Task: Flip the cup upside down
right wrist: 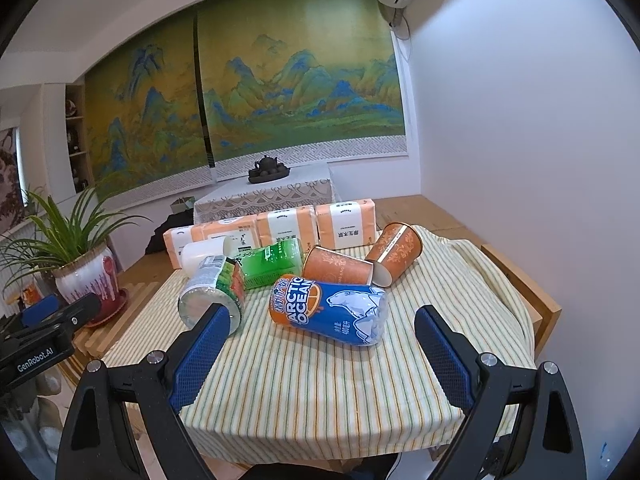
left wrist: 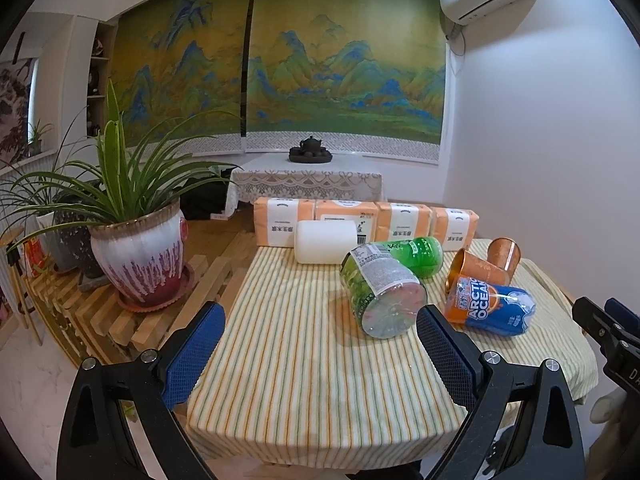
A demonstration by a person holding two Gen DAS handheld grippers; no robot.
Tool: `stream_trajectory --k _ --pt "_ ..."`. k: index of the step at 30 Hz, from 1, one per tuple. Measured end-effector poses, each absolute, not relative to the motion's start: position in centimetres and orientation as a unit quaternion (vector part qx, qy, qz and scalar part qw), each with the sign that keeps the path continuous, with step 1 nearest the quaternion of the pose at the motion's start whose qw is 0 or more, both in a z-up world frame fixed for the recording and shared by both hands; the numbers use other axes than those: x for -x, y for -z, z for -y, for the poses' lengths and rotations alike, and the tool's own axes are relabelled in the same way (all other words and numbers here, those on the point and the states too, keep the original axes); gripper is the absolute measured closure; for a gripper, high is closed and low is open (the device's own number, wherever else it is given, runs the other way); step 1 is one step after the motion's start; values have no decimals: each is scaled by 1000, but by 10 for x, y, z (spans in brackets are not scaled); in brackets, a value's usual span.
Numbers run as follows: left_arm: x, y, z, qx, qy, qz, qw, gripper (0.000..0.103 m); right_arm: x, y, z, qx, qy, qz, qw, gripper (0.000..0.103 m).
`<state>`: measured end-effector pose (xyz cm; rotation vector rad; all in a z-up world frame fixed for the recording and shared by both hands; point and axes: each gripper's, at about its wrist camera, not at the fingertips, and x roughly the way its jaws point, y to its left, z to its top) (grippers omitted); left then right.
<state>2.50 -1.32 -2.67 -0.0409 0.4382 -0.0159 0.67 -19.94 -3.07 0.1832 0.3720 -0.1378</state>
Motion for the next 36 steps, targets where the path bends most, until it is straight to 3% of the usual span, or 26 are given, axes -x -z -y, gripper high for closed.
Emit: stream_trajectory --k 36 --pt "-39 35 20 18 13 -226 974 5 -14 39 207 -99 73 -195 973 12"
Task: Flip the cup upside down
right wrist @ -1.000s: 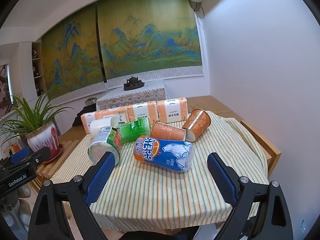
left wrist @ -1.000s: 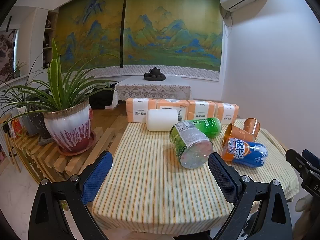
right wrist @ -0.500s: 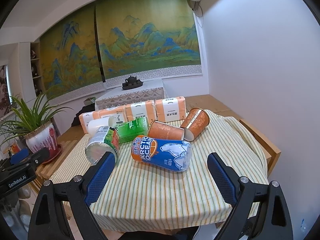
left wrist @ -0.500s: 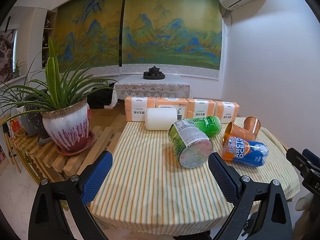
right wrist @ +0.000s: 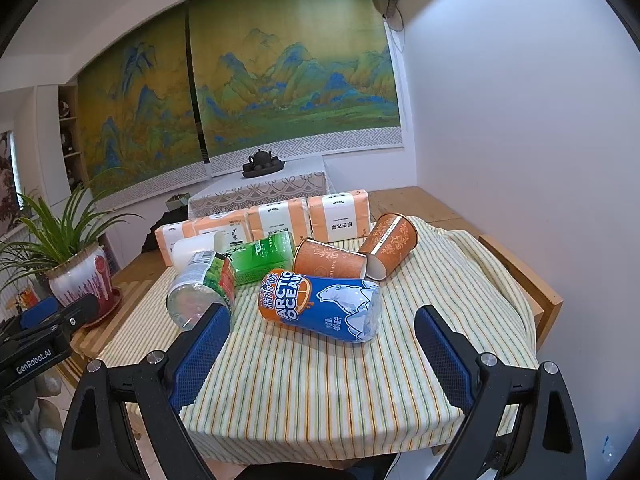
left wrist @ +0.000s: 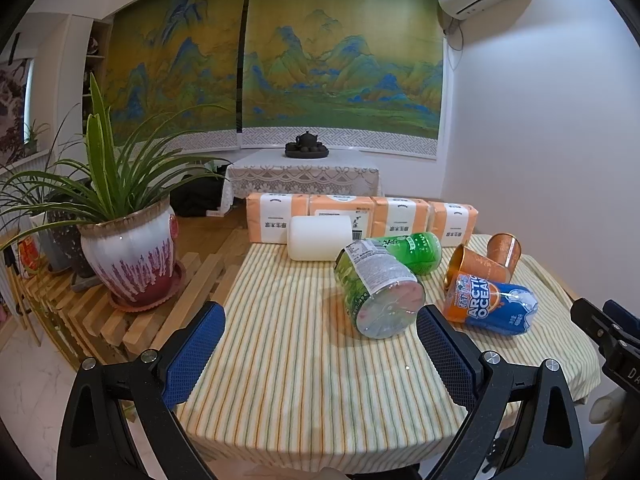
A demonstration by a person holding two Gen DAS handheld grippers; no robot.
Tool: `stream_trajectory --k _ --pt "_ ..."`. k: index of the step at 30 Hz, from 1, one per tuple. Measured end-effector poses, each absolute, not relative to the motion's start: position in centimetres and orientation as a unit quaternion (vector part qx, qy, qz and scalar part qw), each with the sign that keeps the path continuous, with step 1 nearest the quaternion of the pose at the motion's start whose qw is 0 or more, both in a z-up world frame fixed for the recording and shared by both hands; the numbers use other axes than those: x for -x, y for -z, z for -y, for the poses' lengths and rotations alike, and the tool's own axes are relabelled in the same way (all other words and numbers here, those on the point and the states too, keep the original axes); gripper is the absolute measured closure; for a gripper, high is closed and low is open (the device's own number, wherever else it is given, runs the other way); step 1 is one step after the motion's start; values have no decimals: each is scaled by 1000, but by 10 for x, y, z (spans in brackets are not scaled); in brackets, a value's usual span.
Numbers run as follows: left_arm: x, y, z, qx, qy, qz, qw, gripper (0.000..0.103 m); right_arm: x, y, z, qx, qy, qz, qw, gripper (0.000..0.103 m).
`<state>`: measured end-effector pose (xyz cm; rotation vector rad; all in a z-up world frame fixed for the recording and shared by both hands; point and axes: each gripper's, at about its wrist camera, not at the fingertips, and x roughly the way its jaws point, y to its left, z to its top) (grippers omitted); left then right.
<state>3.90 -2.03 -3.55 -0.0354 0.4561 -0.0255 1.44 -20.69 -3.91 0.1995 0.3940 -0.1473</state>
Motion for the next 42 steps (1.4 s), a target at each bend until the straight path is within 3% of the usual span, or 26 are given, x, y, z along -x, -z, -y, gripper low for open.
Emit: stream_trajectory --k 21,42 --pt "-58 46 20 19 12 -244 970 5 -43 35 246 -125 101 -199 967 12" --pt "-84 62 12 22 -3 -266 964 5 -179 60 358 -230 109 -316 914 12"
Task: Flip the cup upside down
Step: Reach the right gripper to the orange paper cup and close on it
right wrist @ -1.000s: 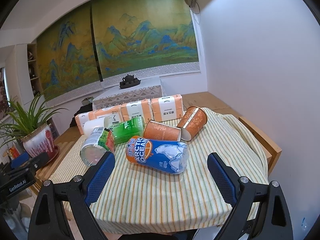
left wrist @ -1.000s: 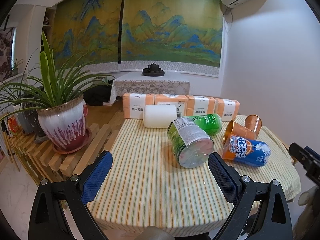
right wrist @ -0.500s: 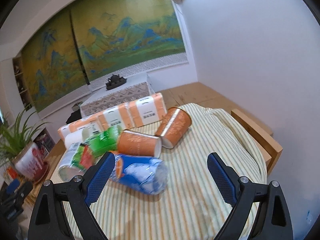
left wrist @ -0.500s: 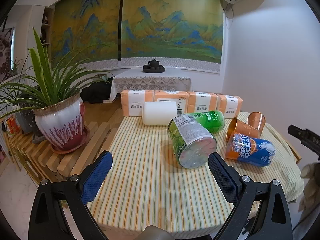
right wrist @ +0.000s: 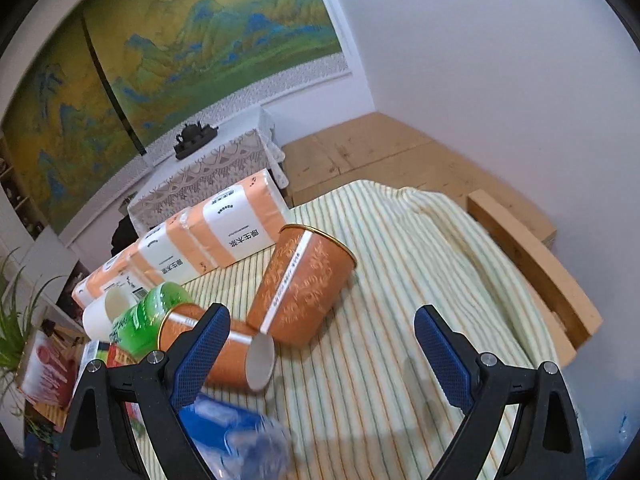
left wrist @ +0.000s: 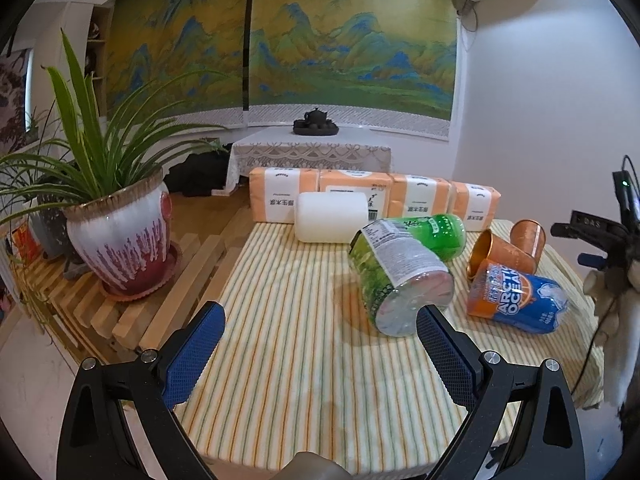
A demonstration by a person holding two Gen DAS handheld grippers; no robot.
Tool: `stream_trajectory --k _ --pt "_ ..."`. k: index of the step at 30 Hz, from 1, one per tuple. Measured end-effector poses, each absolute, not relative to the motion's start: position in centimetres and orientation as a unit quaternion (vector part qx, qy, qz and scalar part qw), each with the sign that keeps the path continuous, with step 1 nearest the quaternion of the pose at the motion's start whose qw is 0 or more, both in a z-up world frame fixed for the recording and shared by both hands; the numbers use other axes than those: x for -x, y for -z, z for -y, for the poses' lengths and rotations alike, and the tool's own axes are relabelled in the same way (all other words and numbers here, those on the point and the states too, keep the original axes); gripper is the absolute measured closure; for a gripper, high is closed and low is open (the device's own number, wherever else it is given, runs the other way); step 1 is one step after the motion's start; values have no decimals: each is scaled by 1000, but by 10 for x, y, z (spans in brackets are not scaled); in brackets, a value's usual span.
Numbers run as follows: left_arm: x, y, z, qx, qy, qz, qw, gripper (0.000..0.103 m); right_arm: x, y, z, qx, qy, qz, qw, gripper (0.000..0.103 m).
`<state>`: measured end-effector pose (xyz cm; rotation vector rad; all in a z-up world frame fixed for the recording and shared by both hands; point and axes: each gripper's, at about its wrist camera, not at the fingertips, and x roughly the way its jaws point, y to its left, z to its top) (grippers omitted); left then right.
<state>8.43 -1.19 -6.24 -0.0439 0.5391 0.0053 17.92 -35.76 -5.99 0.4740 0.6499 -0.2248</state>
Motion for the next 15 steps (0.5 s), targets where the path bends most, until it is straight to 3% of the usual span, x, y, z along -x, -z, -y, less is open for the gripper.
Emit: stream_trajectory --k 12,15 --pt "-97 73 -1 28 -17 -277 960 5 -236 84 367 -273 86 -393 874 16" --pt "-98 74 -1 28 -18 -279 960 5 -243 89 365 -279 80 -402 868 24"
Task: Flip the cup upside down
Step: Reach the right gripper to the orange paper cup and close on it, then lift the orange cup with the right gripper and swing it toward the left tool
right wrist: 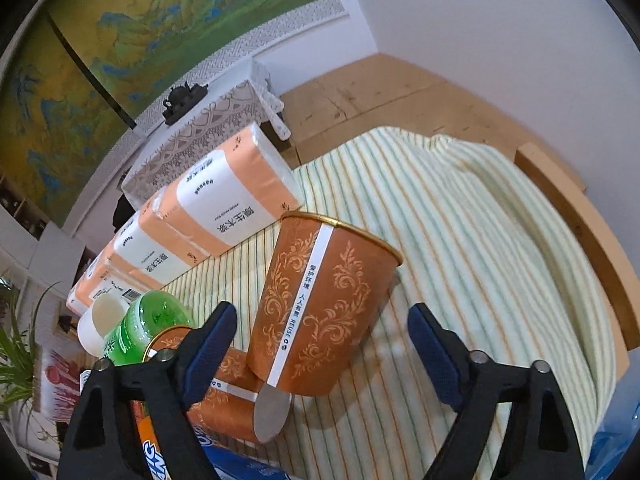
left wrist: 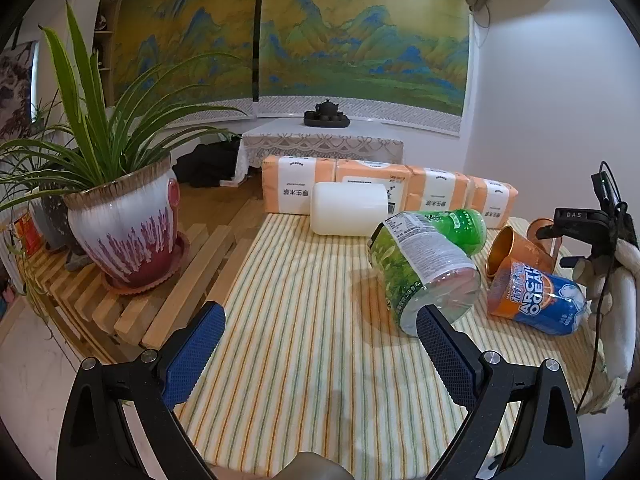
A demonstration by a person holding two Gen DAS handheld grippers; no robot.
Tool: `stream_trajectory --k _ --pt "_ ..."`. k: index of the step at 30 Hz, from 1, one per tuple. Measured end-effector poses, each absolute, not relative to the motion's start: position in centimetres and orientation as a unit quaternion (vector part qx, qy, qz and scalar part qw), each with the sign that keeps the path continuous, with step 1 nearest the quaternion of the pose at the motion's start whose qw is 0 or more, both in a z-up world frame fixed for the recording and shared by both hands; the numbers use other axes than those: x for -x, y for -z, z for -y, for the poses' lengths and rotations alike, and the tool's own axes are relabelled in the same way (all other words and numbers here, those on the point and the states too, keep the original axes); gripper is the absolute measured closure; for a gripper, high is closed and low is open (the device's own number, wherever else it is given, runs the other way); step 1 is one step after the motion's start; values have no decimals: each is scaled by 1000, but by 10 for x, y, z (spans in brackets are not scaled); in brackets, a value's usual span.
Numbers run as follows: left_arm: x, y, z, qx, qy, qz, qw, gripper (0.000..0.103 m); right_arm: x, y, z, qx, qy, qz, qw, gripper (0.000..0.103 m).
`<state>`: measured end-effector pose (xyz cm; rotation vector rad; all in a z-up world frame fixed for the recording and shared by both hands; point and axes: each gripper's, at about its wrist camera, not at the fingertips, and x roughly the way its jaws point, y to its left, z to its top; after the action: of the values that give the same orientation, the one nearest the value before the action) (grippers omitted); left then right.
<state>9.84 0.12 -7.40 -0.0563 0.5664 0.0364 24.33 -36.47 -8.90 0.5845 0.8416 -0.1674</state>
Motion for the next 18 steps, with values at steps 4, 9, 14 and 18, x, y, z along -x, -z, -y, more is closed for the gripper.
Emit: stream_trajectory --k 4,9,14,18 --pt "-100 75 -2 28 -19 -281 959 5 -251 94 361 -277 75 -416 863 35" --pt "-99 76 -4 29 -20 -280 959 5 -254 96 359 -275 67 -420 862 42" --pt "-97 75 -5 28 -20 -279 960 5 -250 93 361 -269 68 -414 867 43" --pt "-93 73 -6 29 -20 -278 960 5 -243 82 366 -265 70 -400 874 43"
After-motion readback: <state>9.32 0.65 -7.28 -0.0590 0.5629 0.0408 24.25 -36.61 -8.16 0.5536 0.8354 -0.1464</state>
